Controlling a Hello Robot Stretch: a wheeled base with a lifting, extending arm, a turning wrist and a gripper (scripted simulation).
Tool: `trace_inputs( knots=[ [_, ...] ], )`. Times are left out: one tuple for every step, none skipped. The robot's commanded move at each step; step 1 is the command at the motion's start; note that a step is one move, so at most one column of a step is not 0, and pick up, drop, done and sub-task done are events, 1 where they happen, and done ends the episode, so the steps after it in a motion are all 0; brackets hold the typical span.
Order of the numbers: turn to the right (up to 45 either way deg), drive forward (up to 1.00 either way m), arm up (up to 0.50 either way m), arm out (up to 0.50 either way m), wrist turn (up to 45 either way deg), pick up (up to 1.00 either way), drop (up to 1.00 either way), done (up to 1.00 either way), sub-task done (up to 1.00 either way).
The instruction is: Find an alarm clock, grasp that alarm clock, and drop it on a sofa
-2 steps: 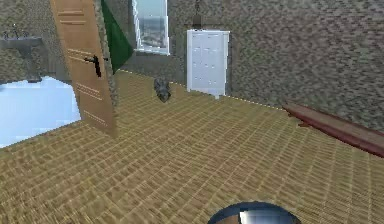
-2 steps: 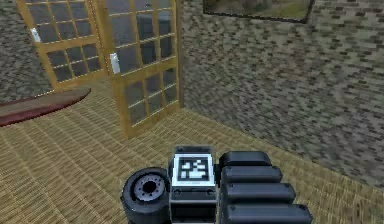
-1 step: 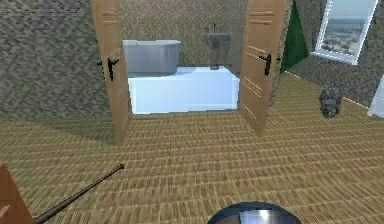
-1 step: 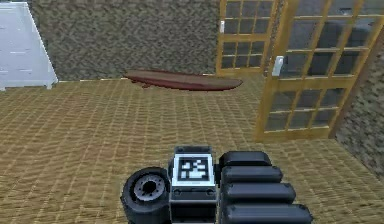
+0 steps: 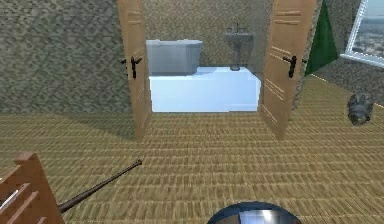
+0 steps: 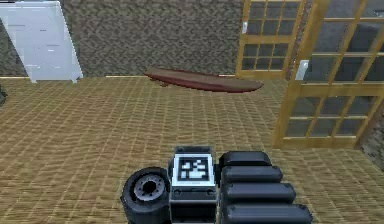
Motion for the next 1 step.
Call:
trace_inputs(
  knots=[
    [0.0,0.15,0.0,0.0,0.0,0.0,0.0,0.0,0.0]
  ],
)
